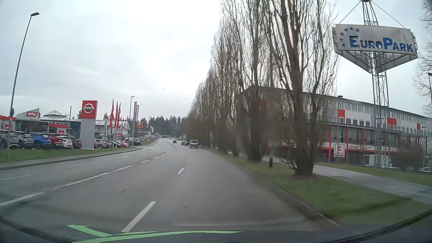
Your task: Follow the waypoints while adhering to traffic rules and regulations
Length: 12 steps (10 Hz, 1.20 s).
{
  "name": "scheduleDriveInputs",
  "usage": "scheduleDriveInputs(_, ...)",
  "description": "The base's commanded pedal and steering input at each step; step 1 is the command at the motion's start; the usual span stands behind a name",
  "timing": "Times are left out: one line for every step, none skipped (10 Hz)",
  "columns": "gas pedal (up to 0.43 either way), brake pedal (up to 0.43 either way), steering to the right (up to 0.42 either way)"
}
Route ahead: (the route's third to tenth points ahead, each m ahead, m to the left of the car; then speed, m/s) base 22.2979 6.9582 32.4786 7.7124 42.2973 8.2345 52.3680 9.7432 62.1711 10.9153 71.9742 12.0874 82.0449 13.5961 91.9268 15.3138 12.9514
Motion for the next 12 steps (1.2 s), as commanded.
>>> scheduleDriveInputs(0.130, 0.000, -0.008)
scheduleDriveInputs(0.130, 0.000, -0.008)
scheduleDriveInputs(0.138, 0.000, -0.008)
scheduleDriveInputs(0.138, 0.000, -0.009)
scheduleDriveInputs(0.150, 0.000, -0.010)
scheduleDriveInputs(0.150, 0.000, -0.011)
scheduleDriveInputs(0.150, 0.000, -0.011)
scheduleDriveInputs(0.157, 0.000, -0.012)
scheduleDriveInputs(0.157, 0.000, -0.011)
scheduleDriveInputs(0.157, 0.000, -0.012)
scheduleDriveInputs(0.157, 0.000, -0.011)
scheduleDriveInputs(0.157, 0.000, -0.011)
